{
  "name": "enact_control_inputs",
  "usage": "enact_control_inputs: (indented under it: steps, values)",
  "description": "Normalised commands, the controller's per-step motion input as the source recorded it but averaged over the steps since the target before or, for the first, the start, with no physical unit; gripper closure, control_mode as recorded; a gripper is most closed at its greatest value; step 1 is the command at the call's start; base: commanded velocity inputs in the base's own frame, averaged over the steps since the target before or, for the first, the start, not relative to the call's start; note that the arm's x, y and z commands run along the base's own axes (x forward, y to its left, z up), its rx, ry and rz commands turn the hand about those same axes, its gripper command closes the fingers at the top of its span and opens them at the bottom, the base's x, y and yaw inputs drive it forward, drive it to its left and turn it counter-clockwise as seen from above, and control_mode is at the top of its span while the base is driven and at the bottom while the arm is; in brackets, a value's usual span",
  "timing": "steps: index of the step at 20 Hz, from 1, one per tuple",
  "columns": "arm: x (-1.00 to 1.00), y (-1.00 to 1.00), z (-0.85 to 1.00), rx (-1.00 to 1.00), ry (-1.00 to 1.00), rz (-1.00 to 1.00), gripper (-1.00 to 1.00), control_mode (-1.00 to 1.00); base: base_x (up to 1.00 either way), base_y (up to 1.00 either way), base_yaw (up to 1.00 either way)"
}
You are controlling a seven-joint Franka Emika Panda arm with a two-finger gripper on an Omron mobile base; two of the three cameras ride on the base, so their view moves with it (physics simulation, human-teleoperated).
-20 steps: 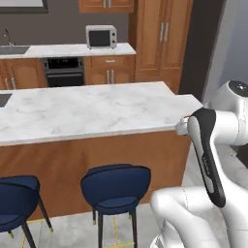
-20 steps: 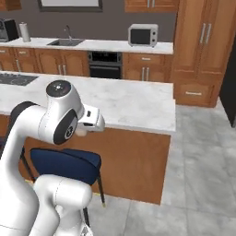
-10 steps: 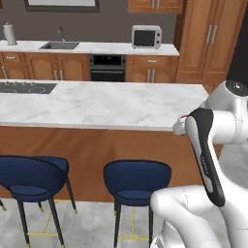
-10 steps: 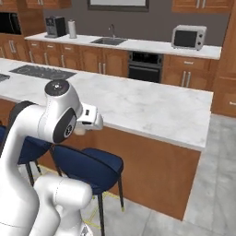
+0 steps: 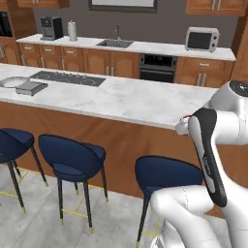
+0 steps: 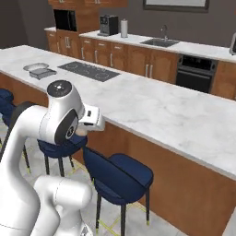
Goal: Take the steak from the fridge and place it on the digital scale on the counter by the fridge. Wait a few seconds for a reading, then move it to the plate on the dining counter.
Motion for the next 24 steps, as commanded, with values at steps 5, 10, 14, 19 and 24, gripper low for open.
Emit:
enact_control_inputs:
  steps: [5,10,14,19,24]
  values:
    - [0.00,0.00,0.00,0.00,0.00,0.00,1.00,1.00,0.65,0.69,0.40]
    - [0.00,0.00,0.00,0.00,0.00,0.00,1.00,1.00,0.63,0.62,0.15]
    - [0.00,0.00,0.00,0.00,0.00,0.00,1.00,1.00,0.71,0.54,0.02]
    - [0.00,0.00,0.00,0.00,0.00,0.00,1.00,1.00,0.76,0.52,0.00]
    - [0.00,0.00,0.00,0.00,0.00,0.00,1.00,1.00,0.66,0.45,-0.02]
